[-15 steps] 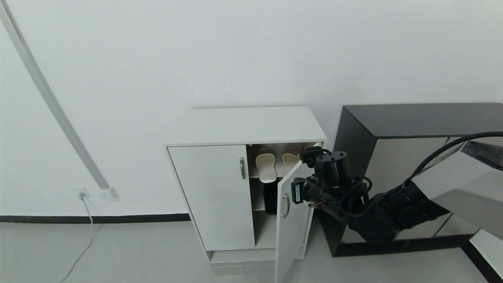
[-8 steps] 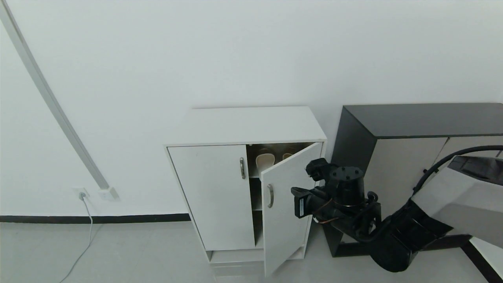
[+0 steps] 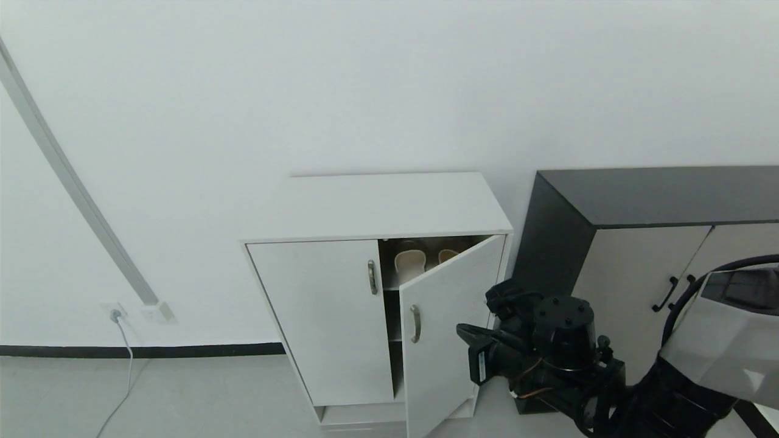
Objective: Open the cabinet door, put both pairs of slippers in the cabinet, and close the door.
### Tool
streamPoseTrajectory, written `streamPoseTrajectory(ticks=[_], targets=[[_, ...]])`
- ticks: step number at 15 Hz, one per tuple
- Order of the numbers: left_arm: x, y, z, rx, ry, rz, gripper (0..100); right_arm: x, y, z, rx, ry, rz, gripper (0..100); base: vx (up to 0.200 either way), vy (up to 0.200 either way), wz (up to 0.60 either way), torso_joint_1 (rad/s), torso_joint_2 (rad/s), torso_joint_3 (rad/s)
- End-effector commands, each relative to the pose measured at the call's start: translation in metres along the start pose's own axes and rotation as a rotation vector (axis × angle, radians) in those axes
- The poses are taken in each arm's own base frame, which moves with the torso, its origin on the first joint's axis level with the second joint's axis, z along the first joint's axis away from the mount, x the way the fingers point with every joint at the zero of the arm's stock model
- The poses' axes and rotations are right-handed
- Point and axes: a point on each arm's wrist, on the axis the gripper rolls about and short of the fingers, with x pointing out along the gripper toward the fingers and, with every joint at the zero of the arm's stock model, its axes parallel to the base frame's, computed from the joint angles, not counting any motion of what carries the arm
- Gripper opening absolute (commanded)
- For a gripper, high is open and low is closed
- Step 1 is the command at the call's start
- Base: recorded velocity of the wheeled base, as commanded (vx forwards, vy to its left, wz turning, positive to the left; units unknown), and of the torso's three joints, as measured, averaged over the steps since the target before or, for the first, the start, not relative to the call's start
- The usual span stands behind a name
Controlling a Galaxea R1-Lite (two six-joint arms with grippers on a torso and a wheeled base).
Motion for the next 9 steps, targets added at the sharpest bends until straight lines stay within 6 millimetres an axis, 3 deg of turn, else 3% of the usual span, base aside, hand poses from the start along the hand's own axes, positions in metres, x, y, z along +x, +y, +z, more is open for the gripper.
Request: streamPoseTrajectory(ticks=[1,2,9], targets=[[0.0,0.0,0.0,0.0,0.001,0.001,0,-0.009,0.003,-0.008,-0.003,0.023,0.012,0,0.2,0.0,0.0,0.002,0.0,0.007],[0.0,0.0,0.0,0.0,0.001,0.001,0,-0.014,0.004,-0.013,-0.006,0.026,0.018,0,0.2,0.0,0.0,0.002,0.0,-0.002],[0.0,0.0,0.0,0.0,0.001,0.002,0,-0.009,0.005,-0.021,-0.006,0.033,0.02,0,0.0,0.0,0.0,0.0,0.0,0.0]])
